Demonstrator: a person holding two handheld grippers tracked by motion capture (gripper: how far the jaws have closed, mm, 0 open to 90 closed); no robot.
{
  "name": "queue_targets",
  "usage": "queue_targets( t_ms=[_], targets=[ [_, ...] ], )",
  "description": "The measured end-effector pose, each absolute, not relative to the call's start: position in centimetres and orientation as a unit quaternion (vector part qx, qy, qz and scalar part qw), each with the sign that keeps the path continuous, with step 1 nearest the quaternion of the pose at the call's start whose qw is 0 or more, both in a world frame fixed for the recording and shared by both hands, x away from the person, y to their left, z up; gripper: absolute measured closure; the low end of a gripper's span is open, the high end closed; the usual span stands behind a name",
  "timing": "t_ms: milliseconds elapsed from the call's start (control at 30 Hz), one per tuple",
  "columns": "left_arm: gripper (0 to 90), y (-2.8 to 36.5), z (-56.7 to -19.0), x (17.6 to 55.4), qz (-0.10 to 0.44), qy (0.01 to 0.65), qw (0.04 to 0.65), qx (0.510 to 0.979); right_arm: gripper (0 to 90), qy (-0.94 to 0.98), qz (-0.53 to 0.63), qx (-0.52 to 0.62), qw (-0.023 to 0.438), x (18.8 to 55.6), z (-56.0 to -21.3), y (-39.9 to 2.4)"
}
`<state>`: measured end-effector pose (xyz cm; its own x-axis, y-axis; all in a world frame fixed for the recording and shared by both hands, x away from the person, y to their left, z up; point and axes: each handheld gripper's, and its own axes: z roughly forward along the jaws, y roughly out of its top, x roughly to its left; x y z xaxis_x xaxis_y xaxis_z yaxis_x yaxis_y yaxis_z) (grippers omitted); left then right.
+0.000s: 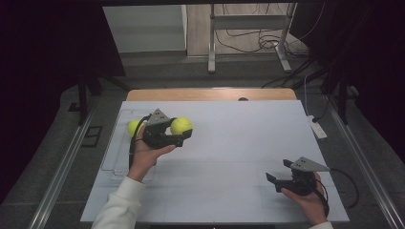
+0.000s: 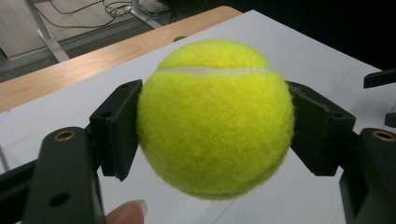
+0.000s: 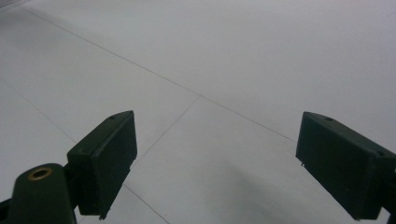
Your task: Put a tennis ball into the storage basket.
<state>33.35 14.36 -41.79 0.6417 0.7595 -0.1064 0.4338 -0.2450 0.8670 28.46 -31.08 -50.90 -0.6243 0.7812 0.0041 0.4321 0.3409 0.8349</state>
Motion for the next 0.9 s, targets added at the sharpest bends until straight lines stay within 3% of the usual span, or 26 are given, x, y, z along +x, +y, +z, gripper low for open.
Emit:
queue_targets(
  t_ms=[900],
  targets=[
    [26.8, 16.9, -42.1, 32.9, 0.177, 0.412, 0.483, 0.752, 13.1, 0.790, 0.430, 0.386, 0.204, 28.3, -50.9, -31.3]
  ],
)
